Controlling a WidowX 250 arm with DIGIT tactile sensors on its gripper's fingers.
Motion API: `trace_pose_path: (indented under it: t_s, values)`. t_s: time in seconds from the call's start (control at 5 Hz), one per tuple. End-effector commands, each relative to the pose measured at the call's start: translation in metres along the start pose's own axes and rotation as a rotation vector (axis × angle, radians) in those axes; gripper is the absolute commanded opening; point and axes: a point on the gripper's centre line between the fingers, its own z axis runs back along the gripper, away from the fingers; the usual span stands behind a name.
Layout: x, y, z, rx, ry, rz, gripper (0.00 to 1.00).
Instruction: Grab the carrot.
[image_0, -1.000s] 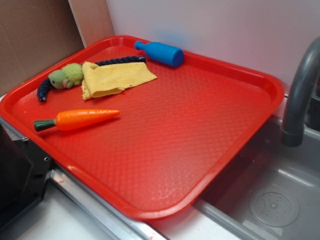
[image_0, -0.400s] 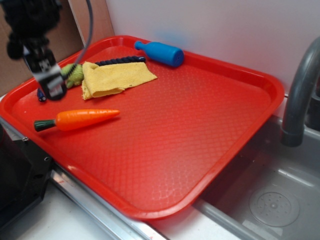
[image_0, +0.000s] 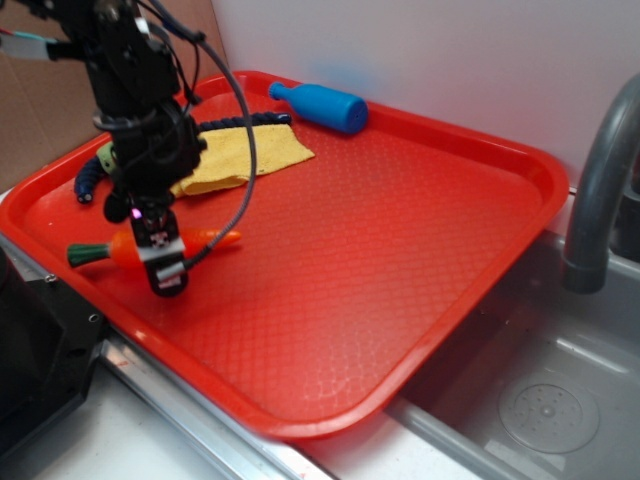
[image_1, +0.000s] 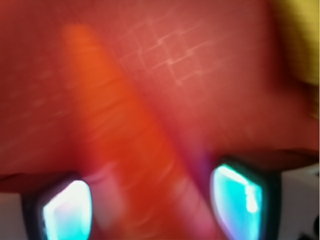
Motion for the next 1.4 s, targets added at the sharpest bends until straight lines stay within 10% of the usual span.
trace_pose_path:
  t_s: [0.0, 0.6, 1.2]
  values:
    - [-0.005, -0.003, -0.002, 0.050, 0.013, -0.028, 0.00]
    - [0.047, -0.017, 0.149, 0.133, -0.048, 0.243, 0.00]
    - [0.039, -0.018, 0.221, 0.006, -0.089, 0.553, 0.00]
